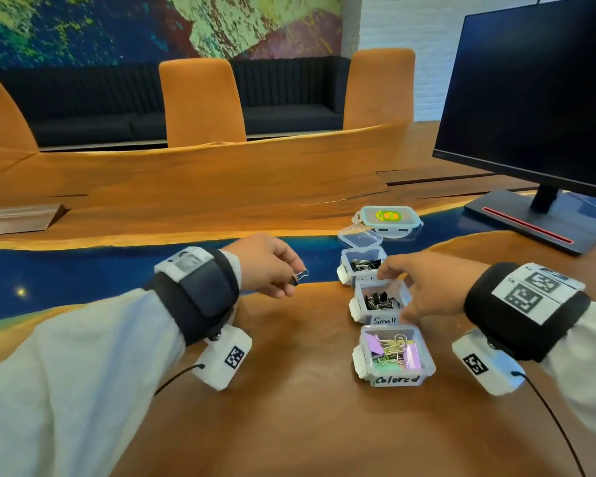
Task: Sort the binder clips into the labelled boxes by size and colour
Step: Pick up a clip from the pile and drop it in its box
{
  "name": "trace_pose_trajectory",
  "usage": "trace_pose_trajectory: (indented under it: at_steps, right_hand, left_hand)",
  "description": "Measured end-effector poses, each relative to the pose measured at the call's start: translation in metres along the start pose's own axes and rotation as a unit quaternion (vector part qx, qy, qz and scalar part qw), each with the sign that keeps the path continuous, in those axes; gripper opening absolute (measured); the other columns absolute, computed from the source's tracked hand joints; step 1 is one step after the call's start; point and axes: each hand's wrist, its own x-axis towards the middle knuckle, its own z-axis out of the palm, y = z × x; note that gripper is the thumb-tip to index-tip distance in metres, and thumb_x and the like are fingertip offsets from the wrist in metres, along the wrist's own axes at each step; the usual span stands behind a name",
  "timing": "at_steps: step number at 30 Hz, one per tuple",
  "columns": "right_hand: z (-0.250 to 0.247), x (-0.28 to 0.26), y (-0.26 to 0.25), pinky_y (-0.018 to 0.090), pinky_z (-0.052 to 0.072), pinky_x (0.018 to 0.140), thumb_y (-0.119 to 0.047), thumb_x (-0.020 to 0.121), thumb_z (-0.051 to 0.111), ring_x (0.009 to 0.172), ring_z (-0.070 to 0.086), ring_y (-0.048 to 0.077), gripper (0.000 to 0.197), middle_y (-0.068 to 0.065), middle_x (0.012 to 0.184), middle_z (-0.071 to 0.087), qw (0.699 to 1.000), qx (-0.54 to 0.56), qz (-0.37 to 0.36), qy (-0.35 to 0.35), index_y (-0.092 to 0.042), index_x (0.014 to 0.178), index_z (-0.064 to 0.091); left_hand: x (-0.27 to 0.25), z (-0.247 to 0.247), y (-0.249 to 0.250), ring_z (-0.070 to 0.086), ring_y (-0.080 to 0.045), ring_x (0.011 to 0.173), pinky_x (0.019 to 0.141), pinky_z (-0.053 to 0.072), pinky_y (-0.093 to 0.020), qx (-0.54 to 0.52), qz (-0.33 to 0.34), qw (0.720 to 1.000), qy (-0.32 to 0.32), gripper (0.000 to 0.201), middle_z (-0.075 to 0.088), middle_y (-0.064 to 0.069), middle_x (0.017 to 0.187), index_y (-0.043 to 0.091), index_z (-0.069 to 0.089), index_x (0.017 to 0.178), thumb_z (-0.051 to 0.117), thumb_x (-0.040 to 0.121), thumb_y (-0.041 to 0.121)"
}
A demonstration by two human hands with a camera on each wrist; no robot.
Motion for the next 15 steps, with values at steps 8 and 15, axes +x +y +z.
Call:
trace_pose_trajectory:
  at_steps: [8, 15]
  right_hand:
    - [0.004, 0.002, 0.002, 0.025, 0.046, 0.094, -0.037, 0.074, 0.085, 0.111, 0.053, 0.005, 0.070, -0.018, 0.131, 0.055, 1.000, 0.018, -0.010, 0.016, -0.039, 0.133, 0.048]
    - [-0.011, -0.002, 0.000, 0.028, 0.049, 0.095, -0.038, 0.069, 0.087, 0.110, 0.054, 0.004, 0.071, -0.021, 0.124, 0.057, 0.997, 0.044, -0.020, 0.053, -0.039, 0.130, 0.051]
  left_hand:
    - [-0.035, -0.038, 0.020, 0.072, -0.018, 0.072, 0.059, 0.060, -0.019, -0.289, 0.043, 0.950, -0.108, 0.022, 0.072, -0.019, 0.094, 0.003, 0.071, 0.102, 0.071, 0.080, 0.002]
    - [-0.034, -0.025, 0.031, 0.068, -0.016, 0.068, 0.060, 0.060, -0.020, -0.248, 0.063, 0.961, -0.106, 0.016, 0.072, -0.014, 0.084, 0.004, 0.071, 0.106, 0.066, 0.091, 0.000]
